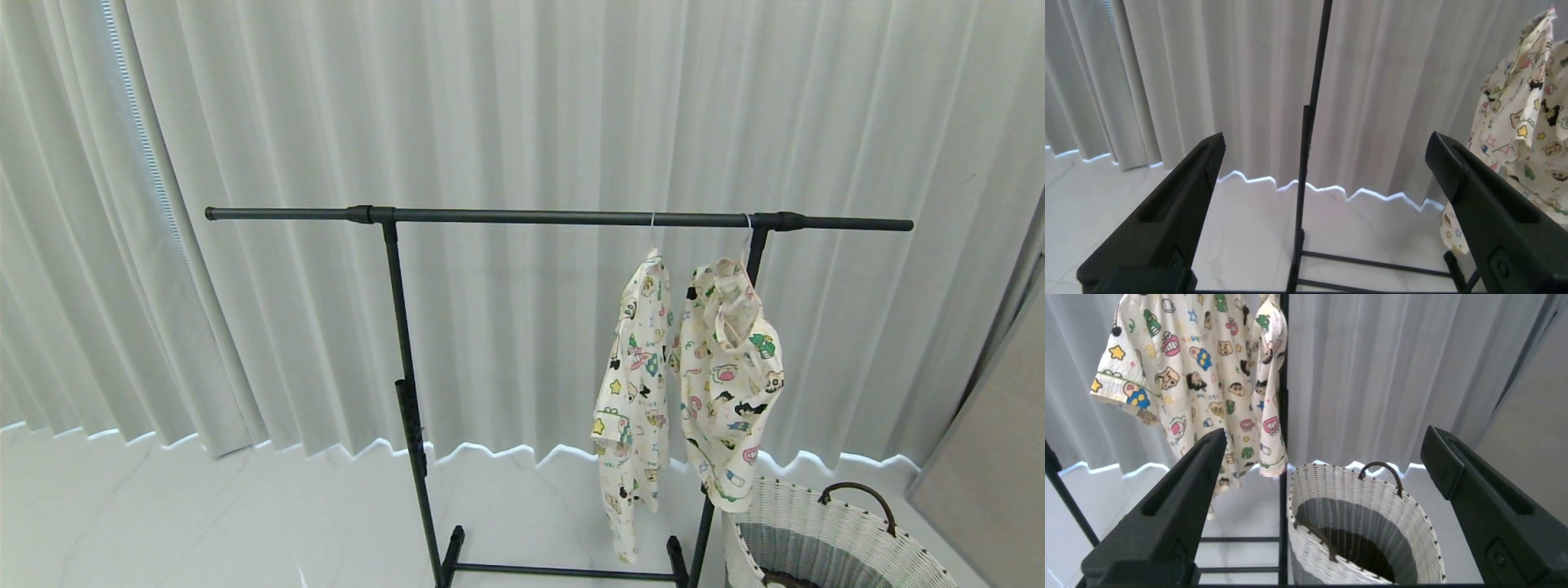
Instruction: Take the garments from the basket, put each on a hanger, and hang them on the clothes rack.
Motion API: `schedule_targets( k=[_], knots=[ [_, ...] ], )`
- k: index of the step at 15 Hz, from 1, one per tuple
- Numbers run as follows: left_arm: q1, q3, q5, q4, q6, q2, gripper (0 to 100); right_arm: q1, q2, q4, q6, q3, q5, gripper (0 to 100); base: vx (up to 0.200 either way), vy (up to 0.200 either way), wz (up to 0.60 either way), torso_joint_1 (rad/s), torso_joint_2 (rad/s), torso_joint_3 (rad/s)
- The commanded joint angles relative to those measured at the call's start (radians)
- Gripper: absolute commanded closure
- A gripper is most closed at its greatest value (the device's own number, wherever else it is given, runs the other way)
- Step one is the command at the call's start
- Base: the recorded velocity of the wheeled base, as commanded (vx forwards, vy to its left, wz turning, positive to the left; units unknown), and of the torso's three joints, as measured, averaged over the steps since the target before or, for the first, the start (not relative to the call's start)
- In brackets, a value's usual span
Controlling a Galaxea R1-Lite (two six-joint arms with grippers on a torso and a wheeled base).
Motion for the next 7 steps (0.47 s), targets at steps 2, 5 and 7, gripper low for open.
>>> schedule_targets(
  k=[2, 5, 7],
  knots=[
    [0.000, 0.000, 0.000, 0.000, 0.000, 0.000, 0, 0.000, 0.000, 0.000, 0.000, 0.000, 0.000, 0, 0.000, 0.000, 0.00, 0.000, 0.00, 0.000],
    [0.000, 0.000, 0.000, 0.000, 0.000, 0.000, 0, 0.002, 0.000, 0.001, -0.006, 0.000, 0.002, 0, 0.000, 0.000, 0.00, 0.000, 0.00, 0.000],
    [0.000, 0.000, 0.000, 0.000, 0.000, 0.000, 0, 0.002, 0.000, 0.003, -0.003, 0.000, 0.000, 0, 0.000, 0.000, 0.00, 0.000, 0.00, 0.000]
  ],
)
